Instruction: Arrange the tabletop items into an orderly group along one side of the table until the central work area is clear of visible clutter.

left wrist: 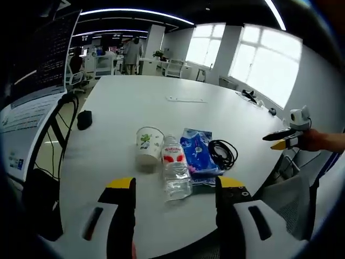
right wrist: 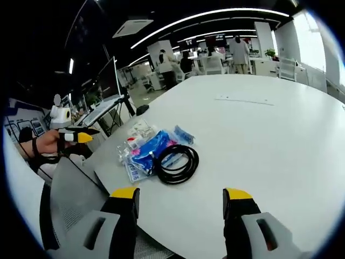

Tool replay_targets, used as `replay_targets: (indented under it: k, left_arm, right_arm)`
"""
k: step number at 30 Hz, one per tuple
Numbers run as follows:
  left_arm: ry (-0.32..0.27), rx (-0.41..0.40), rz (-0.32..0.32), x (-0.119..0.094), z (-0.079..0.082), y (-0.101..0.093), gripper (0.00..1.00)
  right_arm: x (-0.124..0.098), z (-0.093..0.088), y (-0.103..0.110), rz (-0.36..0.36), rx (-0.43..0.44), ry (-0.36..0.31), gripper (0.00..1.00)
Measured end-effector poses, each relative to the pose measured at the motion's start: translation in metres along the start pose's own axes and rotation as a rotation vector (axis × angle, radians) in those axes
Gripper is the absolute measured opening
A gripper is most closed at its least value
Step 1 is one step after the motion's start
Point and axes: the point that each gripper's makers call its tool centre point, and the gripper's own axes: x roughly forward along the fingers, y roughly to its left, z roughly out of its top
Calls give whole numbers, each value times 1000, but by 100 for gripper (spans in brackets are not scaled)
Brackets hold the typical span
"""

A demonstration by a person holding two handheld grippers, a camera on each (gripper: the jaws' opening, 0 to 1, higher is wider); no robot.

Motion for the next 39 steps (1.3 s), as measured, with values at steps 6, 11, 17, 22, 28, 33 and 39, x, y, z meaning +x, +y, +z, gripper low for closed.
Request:
replay_targets:
  k: [6,11,17,22,28,33,39]
  left_arm:
    - [3,-2,-1,-2,-3,0,59]
    - [2,-8,-3,-2,-4,0,59]
    - [-5,-14,-4,-4,-3,0,58]
    - [-3,-15,-3,-4,-4,1,58]
    - [-1,-20,0,-5,-5,0,56]
    - [-2,-32,-1,-4,-7,0,55]
    - [-2,-33,-4,-3,-7,-1,55]
  right_arm:
    - [0,-1,1,0,9,-6,64]
    - [-1,-3,1,-1,9,-5,64]
    - [-3,-5,2,-5,15,-6,63]
    - [-4,-6,3,-4,18,-4,63]
    - [-6,-8,2,-9,25,-8,63]
    - [-9,-10,3,-11,30,-7,63]
    - [-10,-13,2,-18,39,-5,63]
